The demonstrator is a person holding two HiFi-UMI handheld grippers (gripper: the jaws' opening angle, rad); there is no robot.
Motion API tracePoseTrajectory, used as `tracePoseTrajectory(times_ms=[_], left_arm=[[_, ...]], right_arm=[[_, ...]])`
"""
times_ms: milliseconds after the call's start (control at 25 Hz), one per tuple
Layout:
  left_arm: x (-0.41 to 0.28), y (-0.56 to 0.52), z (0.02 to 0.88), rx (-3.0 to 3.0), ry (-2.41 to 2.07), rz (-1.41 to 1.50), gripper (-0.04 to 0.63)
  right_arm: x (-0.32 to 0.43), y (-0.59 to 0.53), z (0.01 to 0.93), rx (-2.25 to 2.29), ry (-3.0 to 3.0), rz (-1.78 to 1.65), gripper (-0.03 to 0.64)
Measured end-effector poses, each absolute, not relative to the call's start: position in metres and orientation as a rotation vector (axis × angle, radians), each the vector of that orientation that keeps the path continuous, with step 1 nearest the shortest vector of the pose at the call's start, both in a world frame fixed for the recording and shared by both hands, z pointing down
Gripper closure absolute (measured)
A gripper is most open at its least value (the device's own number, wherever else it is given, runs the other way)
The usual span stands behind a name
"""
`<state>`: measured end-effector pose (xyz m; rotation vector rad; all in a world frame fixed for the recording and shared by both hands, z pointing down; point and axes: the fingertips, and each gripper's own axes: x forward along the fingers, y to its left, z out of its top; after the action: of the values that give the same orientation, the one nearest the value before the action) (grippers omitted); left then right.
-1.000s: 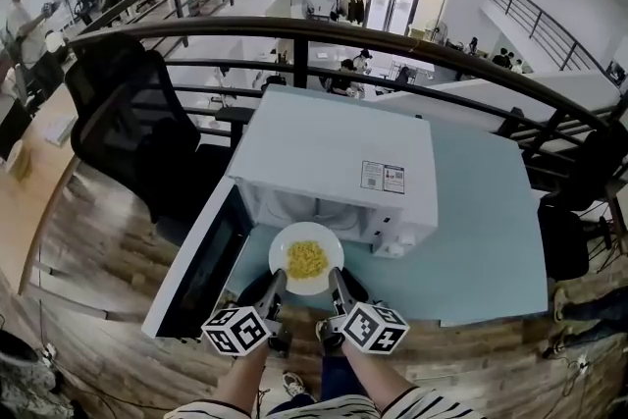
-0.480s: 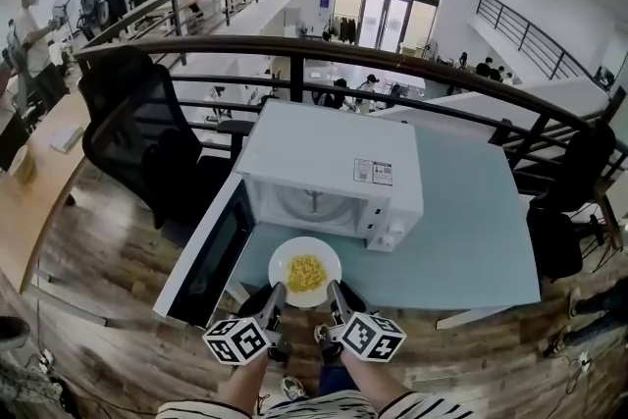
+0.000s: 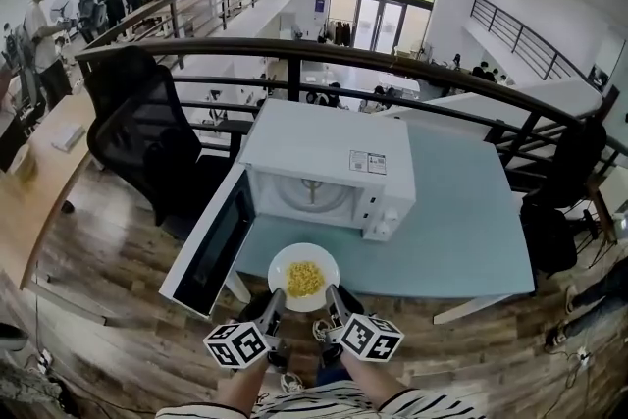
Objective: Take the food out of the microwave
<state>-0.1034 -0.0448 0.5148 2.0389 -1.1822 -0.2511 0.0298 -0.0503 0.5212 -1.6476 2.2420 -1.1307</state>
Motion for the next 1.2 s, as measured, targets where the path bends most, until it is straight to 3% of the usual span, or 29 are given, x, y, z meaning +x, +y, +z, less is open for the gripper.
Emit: tracePoseTrajectory(times_ms=[1200], left_arm=[[-0.103, -0.004, 0.532, 2.008, -1.174, -0.191, 0.54]], right_arm=[[0.03, -0.008, 0.544, -1.652, 2.233, -1.238, 0.548]])
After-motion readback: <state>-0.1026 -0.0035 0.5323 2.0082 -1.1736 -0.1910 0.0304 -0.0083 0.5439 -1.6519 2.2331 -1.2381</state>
